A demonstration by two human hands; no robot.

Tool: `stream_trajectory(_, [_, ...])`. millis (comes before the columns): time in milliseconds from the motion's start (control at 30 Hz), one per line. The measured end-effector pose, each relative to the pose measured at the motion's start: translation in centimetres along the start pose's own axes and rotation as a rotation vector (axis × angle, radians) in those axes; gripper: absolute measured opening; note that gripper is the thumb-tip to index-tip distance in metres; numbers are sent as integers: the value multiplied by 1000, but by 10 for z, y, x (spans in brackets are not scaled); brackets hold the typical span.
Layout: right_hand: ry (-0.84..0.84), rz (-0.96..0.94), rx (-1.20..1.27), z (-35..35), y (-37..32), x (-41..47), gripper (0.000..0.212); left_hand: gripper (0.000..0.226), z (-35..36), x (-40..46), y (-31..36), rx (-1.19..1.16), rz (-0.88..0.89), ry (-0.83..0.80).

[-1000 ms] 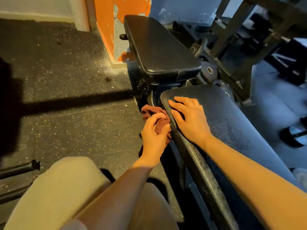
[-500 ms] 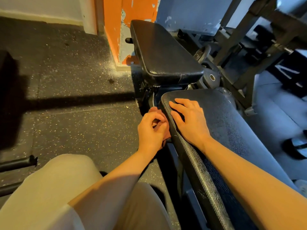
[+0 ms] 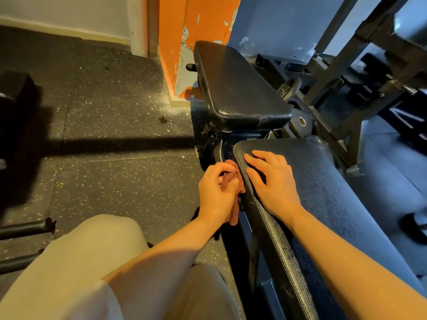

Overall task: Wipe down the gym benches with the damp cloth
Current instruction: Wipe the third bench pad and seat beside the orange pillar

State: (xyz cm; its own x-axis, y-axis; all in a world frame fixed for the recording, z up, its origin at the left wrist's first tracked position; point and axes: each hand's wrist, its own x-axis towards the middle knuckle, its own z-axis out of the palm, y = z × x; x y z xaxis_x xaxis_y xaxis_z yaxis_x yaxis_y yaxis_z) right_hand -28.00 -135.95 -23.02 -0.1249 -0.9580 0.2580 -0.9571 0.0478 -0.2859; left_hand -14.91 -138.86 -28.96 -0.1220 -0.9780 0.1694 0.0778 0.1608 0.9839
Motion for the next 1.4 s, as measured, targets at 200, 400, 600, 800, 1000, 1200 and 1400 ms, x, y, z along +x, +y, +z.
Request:
stream_trajectory(200, [10, -2, 6, 2, 2, 0, 33, 29, 6, 7, 3, -82, -104, 132])
stream_trajectory(400, [18, -11, 11, 4, 3, 2, 33, 41, 6, 35, 1, -226, -138, -104])
stream_trajectory(600, [19, 3, 22, 4, 2, 1, 34, 44, 4, 35, -6, -140, -195, -100])
stream_trajectory(800, [24, 6, 30, 5, 3, 1, 33, 46, 5, 39, -7, -103, -1, -102])
stream_trajectory(1000, [4, 12, 10, 5, 3, 2, 40, 42, 7, 32, -16, -29, 64, -37])
stream_trajectory(1200, [7, 14, 7, 3, 1, 1, 37, 36, 9, 23, -12, 34, -92, -25])
stream_trajectory(1400, [11, 17, 3, 5, 2, 1, 36, 31, 17, -12, 0, 1, 24, 76])
